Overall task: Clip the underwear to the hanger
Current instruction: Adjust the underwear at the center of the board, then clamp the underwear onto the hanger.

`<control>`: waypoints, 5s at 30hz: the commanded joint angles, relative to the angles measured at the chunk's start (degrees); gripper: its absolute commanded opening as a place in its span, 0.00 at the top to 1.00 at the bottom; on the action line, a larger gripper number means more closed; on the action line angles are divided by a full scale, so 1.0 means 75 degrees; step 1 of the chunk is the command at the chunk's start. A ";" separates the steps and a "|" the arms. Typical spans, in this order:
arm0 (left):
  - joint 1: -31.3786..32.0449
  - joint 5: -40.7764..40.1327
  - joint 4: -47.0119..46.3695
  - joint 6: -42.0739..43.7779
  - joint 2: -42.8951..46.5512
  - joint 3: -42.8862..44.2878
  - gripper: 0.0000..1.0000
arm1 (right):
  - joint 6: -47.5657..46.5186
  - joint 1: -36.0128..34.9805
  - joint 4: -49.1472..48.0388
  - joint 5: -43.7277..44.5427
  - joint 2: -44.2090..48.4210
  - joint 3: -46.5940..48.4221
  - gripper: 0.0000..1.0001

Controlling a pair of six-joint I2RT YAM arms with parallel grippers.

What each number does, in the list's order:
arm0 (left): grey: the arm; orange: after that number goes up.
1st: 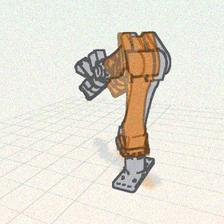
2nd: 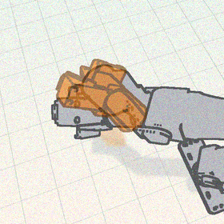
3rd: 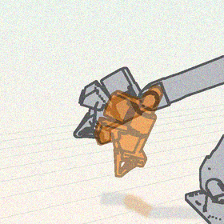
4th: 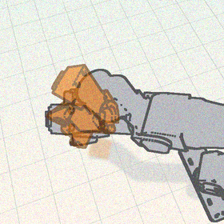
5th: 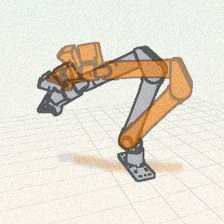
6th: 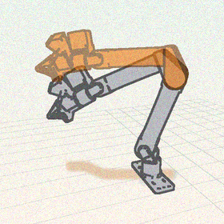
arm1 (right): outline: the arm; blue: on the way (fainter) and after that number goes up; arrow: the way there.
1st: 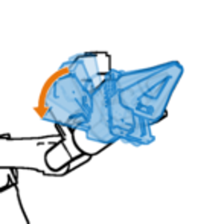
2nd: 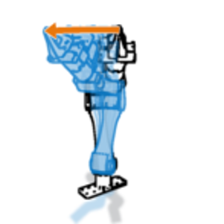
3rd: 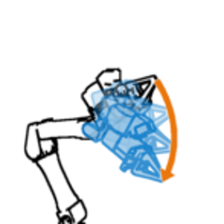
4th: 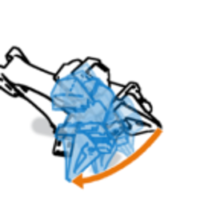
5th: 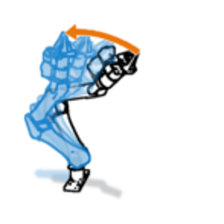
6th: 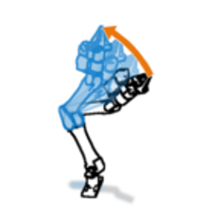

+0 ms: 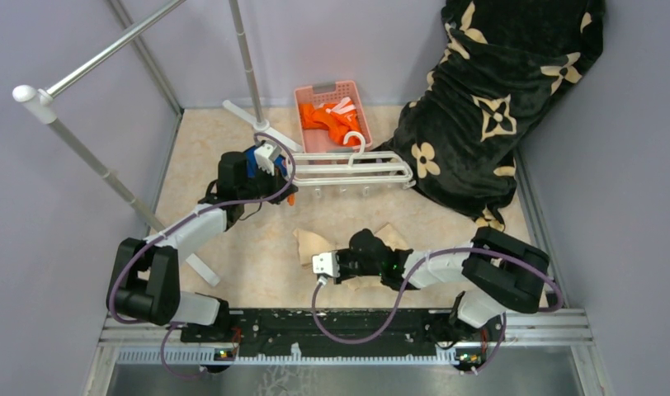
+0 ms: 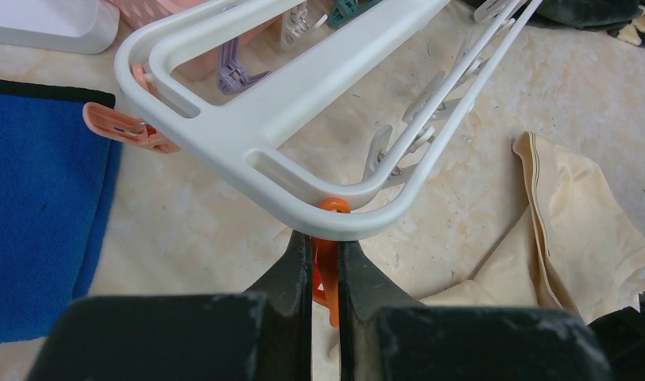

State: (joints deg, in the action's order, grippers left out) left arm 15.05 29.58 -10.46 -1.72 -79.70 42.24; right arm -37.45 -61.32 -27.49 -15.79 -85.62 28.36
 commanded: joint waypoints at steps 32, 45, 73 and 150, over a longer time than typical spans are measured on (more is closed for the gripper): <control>-0.0026 -0.0207 -0.0012 0.0088 0.0244 0.0028 1.00 | -0.0215 -0.1732 0.0774 0.1193 0.1031 0.0291 0.60; -0.0030 -0.0189 0.0006 0.0094 0.0232 0.0051 1.00 | -0.0147 -0.0684 0.2295 -0.0528 0.0548 0.1473 0.45; -0.0026 -0.0144 0.0005 0.0087 0.0238 0.0040 1.00 | -0.0379 0.0171 0.1317 -0.1391 -0.0965 0.1949 0.66; 0.1331 0.0451 -0.3005 -0.1898 0.1527 -0.2175 1.00 | 0.4499 0.2139 -0.0911 -0.2434 -0.1488 0.2094 1.00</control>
State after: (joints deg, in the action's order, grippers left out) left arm 24.73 31.99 -31.05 -17.74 -68.49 25.12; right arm -3.77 -46.17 -31.68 -30.63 -96.84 42.44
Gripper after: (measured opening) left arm 0.108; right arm 0.015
